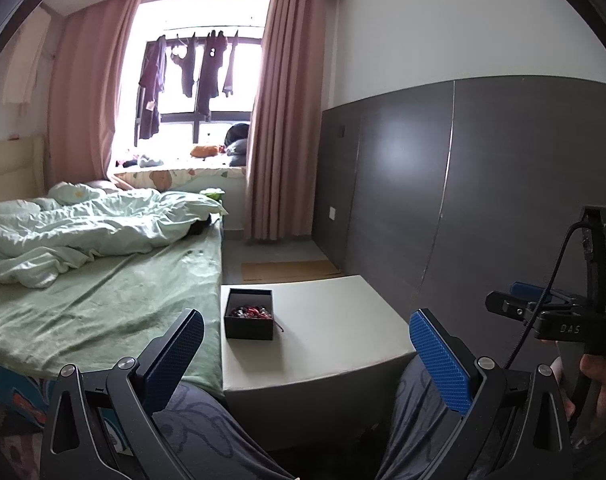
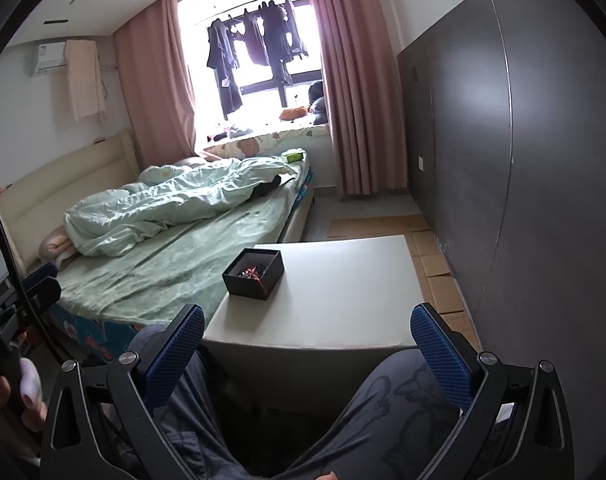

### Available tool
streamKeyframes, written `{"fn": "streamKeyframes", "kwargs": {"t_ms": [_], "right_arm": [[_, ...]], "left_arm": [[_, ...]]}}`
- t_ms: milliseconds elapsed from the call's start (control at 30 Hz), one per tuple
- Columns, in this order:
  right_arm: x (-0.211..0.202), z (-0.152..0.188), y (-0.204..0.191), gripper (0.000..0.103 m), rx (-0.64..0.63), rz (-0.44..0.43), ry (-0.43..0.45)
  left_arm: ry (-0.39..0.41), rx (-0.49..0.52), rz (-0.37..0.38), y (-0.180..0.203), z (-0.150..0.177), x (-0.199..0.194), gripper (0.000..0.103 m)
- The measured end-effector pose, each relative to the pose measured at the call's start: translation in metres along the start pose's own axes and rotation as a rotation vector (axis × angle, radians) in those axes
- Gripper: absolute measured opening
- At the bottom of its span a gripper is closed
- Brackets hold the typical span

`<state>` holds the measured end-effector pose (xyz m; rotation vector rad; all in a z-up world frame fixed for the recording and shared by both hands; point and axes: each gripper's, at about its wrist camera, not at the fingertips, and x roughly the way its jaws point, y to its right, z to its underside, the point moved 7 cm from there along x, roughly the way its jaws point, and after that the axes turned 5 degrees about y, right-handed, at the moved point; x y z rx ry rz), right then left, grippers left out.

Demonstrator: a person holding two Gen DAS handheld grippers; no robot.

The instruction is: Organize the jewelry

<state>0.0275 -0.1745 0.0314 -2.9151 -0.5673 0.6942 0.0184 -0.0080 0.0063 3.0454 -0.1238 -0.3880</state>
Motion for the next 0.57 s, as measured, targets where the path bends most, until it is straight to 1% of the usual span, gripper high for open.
{"fn": "streamKeyframes", "kwargs": {"t_ms": [133, 200, 333, 567], "right_arm": [[-0.0003, -0.0008, -0.0001, 0.103, 0.001, 0.000, 0.002], [-0.0001, -0.0011, 0.0012, 0.103, 0.000, 0.003, 0.000], [-0.0001, -0.0018, 0.0010, 0.103, -0.002, 0.004, -0.001], [0.0005, -0.0015, 0.0002, 0.103, -0.002, 0.004, -0.004]], "left_arm": [[0.015, 0.022, -0.046, -0.0012, -0.0002, 0.0000, 0.103], [0.015, 0.028, -0.057, -0.0020, -0.0003, 0.0006, 0.103], [0.004, 0.013, -0.047, -0.0023, 0.0005, 0.0039, 0.103], [-0.010, 0.025, -0.044, -0.0006, 0.0006, 0.0082, 0.103]]}}
